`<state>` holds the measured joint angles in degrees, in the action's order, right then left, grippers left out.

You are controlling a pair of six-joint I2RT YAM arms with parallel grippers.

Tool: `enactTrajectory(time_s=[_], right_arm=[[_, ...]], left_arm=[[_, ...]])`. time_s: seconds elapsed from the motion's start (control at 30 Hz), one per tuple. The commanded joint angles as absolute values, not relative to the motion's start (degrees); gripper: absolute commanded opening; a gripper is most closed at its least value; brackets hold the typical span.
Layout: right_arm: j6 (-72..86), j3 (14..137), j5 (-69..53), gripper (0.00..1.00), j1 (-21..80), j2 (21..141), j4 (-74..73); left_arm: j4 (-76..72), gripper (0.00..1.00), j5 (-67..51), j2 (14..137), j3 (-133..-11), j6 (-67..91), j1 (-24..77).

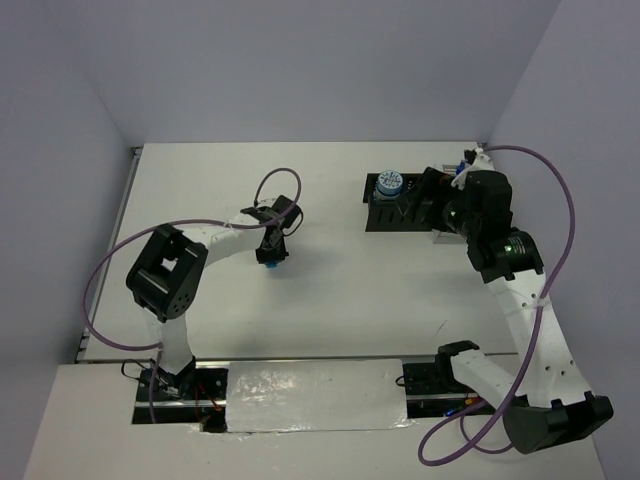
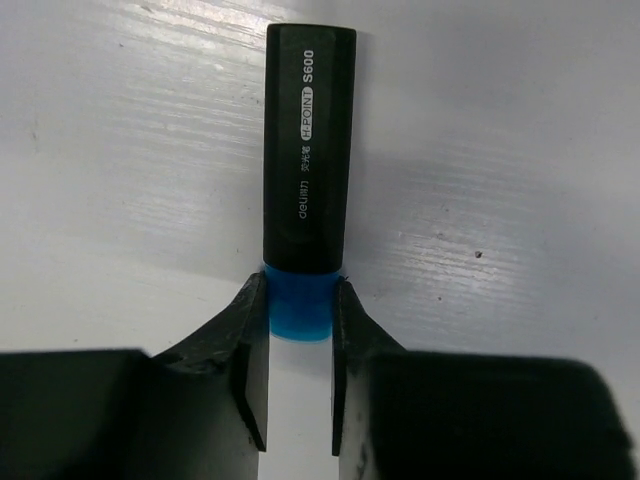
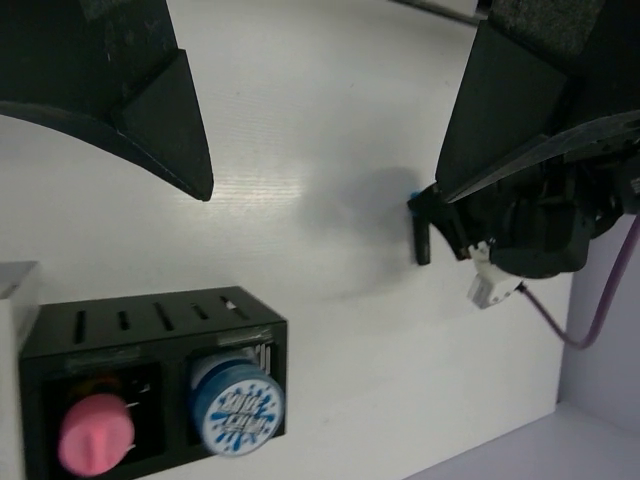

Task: Sort the stationery into containers
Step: Pick up the pen from the center of the board.

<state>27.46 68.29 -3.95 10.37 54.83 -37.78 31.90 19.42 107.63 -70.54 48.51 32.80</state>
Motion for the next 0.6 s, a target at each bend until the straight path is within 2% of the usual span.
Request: enactTrajectory(time_s=[0.0,0.17,0.27,0.43,0.57], right_arm=[[28.6,63.9,-15.0,1.00,10.7,54.6,-31.6],[35.1,57.8,-20.8,1.00,11.7,54.8,-25.0],[38.3,56.9,-21.3,1.00,15.0,56.2,-22.5],[42.0,57.0,-17.9,1.00,19.7,59.4,-20.8],[42.7,57.9,-15.3,1.00,22.3,61.2,-20.4]], left_arm=[[29.5,0.00,16.0,104.6,-65.8,44.3,35.3],[16.0,0.00,11.9,87.1,-59.9,36.3,42.8],[9.2,0.00,4.1,81.7,-59.1,33.3,46.0],[5.5,0.00,-2.8,79.8,-63.1,29.8,50.4],[6.4,0.00,-3.7,80.7,-67.1,28.7,52.0]])
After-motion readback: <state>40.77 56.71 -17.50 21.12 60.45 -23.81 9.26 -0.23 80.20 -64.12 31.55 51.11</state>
